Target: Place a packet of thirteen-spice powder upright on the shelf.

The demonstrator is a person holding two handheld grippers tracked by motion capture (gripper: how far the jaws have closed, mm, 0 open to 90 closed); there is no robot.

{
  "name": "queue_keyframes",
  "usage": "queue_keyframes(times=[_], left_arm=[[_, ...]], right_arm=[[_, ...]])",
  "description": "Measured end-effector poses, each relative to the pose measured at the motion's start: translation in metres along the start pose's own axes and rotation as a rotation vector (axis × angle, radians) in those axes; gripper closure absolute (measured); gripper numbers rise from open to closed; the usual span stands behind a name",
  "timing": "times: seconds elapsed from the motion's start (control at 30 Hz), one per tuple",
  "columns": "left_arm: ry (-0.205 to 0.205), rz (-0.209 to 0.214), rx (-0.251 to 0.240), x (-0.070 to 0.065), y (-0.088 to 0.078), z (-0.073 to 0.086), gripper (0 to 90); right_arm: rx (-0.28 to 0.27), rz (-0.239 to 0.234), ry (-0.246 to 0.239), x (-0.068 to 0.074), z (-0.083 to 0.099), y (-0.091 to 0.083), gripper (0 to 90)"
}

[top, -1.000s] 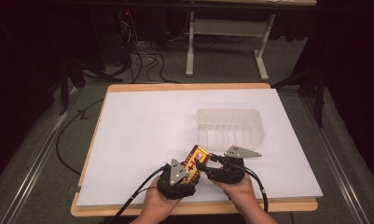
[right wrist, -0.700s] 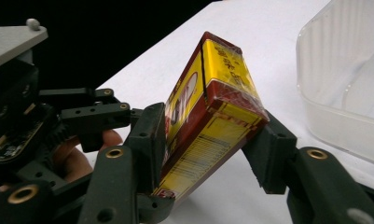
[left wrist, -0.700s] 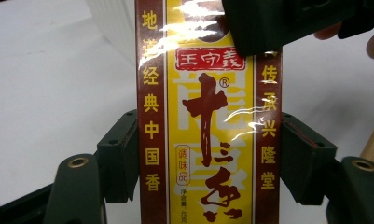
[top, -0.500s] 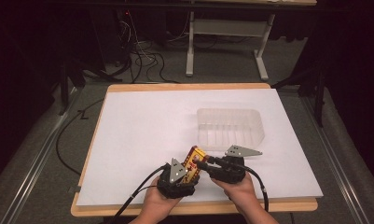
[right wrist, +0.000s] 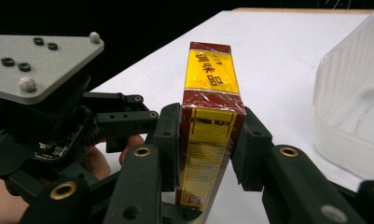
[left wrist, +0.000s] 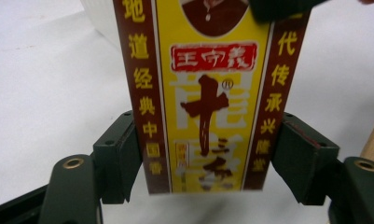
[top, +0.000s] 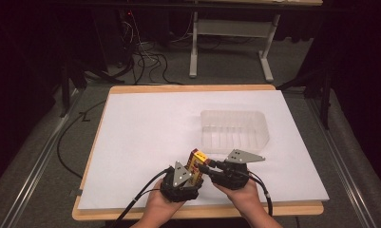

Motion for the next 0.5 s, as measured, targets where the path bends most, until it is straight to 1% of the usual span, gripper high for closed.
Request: queue_keyframes(times=[0.07,0.13,0.2,0.23,0.3,0.37,0.4,0.5], left_arm=[[-0.017,0.008,-0.002,0.003,0.000,0.000,28.2],[-0.027,0.017,-0.002,0.004,0.000,-0.001,27.9],[-0.027,0.013,-0.009,0.004,-0.001,-0.001,27.5],[-0.020,0.012,-0.008,0.004,-0.001,-0.001,27.3],[-0.022,0.012,-0.010,0.004,-0.001,-0.001,26.8],[-0.015,0.007,-0.011,0.005,-0.002,0.000,26.1],[-0.017,0.007,-0.012,0.006,-0.002,0.000,25.6],[-0.026,0.007,-0.018,0.008,-0.002,-0.001,24.6]], right_arm=[[-0.017,0.024,-0.014,-0.001,-0.003,-0.004,68.2],[-0.022,0.026,-0.012,-0.001,-0.003,-0.005,68.3],[-0.025,0.034,-0.019,0.000,-0.004,-0.006,68.3],[-0.027,0.044,-0.027,0.000,-0.005,-0.007,68.4],[-0.029,0.048,-0.030,0.000,-0.005,-0.008,68.4],[-0.037,0.065,-0.034,-0.001,-0.006,-0.010,68.5],[-0.046,0.071,-0.027,-0.003,-0.007,-0.012,68.5],[-0.053,0.079,-0.028,-0.005,-0.007,-0.015,68.5]])
Point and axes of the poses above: each handheld gripper's, and its own axes: y roughly forward along the jaws, z roughly out of its underside, x roughly to its left, the point moved 4 cm from there along y, roughly forward along the jaws, and after that the axes turned 14 degrees about -z, right-handed, at the moved point
